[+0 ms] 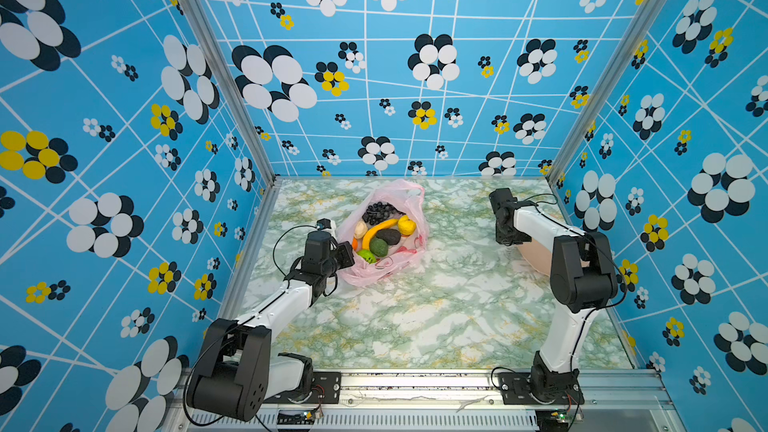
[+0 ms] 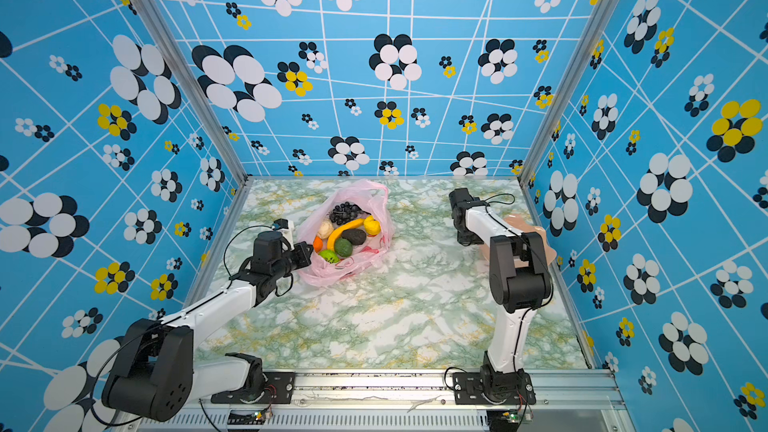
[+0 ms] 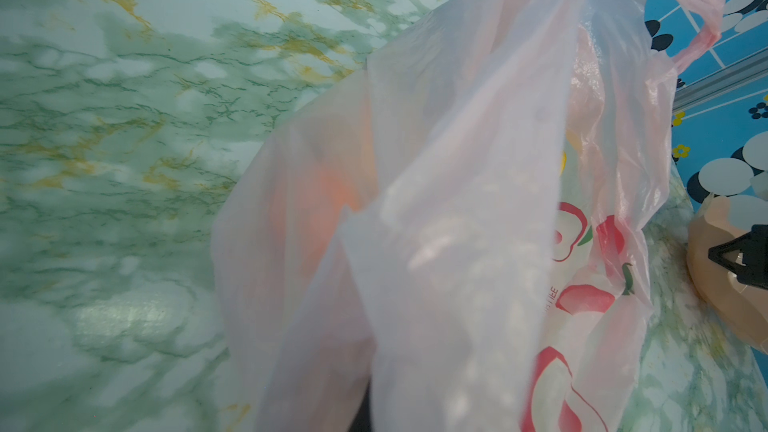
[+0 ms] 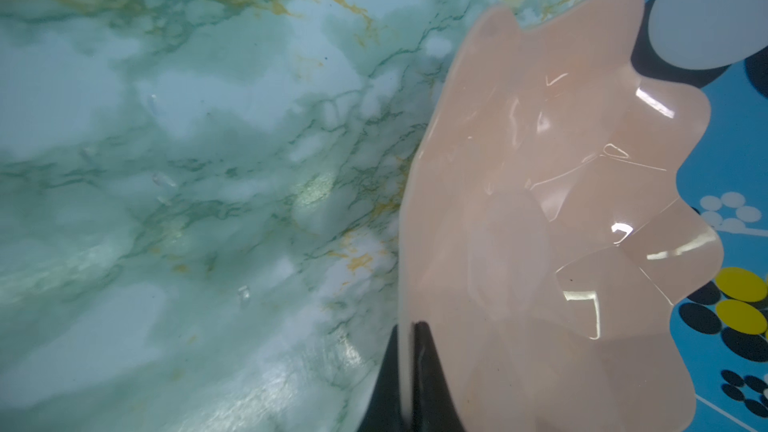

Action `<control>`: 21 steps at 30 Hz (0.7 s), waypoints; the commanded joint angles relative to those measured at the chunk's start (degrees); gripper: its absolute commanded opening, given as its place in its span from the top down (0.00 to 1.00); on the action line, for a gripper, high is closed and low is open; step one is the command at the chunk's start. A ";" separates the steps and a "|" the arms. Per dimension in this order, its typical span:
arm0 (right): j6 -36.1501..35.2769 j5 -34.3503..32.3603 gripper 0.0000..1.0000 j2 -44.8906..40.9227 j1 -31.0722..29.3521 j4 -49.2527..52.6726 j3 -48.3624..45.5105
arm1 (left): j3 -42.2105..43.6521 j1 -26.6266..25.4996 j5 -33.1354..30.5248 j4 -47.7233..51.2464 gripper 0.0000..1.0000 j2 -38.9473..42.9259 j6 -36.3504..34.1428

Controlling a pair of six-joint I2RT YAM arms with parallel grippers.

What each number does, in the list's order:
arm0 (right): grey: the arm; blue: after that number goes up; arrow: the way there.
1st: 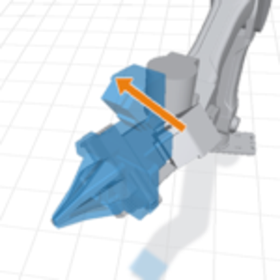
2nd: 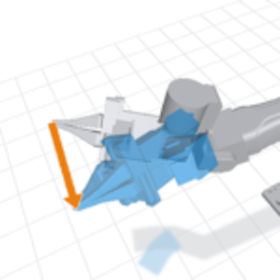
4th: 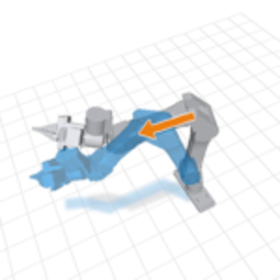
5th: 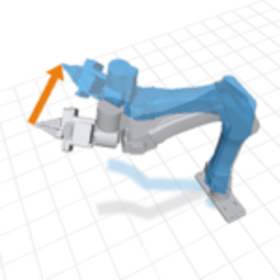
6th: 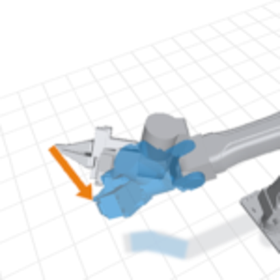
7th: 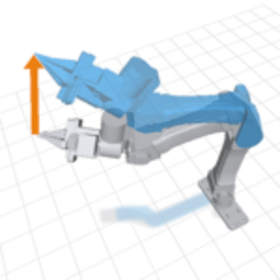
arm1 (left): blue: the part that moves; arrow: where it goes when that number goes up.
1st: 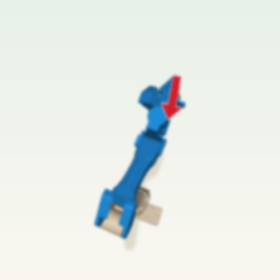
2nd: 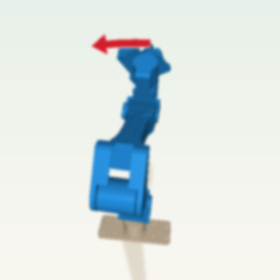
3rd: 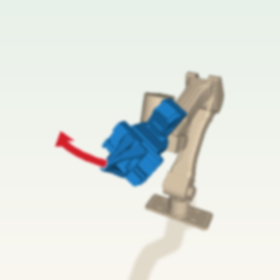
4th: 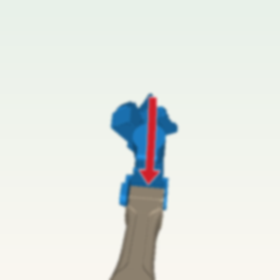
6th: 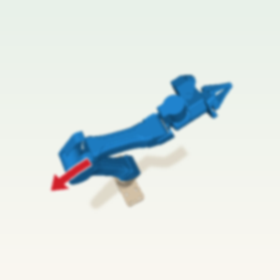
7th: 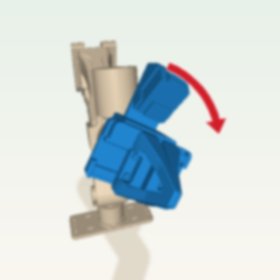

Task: Take the fake fruits out of the plastic bag
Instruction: 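Grasp the peach scalloped plate's rim with the right gripper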

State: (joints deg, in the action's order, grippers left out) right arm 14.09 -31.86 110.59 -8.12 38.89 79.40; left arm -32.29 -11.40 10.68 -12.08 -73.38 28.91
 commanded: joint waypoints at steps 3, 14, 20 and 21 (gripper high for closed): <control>0.26 9.07 1.00 -3.06 -1.27 0.12 -3.30 | -0.10 -0.38 -0.67 -0.32 1.00 -0.54 -1.17; 0.24 12.59 1.00 -8.79 -8.84 -0.66 -8.97 | -0.45 -0.38 -1.54 0.39 1.00 -1.02 -1.61; 0.52 14.10 1.00 -11.91 -15.26 -0.70 -12.00 | -0.32 -0.38 -2.03 0.53 1.00 -0.84 -1.83; 0.66 14.17 1.00 -12.36 -16.41 -0.57 -12.28 | -0.39 -0.38 -2.05 0.49 1.00 -0.86 -1.76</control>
State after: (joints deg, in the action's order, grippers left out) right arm 13.72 -25.10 99.26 -21.89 37.93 68.88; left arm -32.29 -11.40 9.52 -12.01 -73.82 28.38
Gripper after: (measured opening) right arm 0.051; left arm 0.044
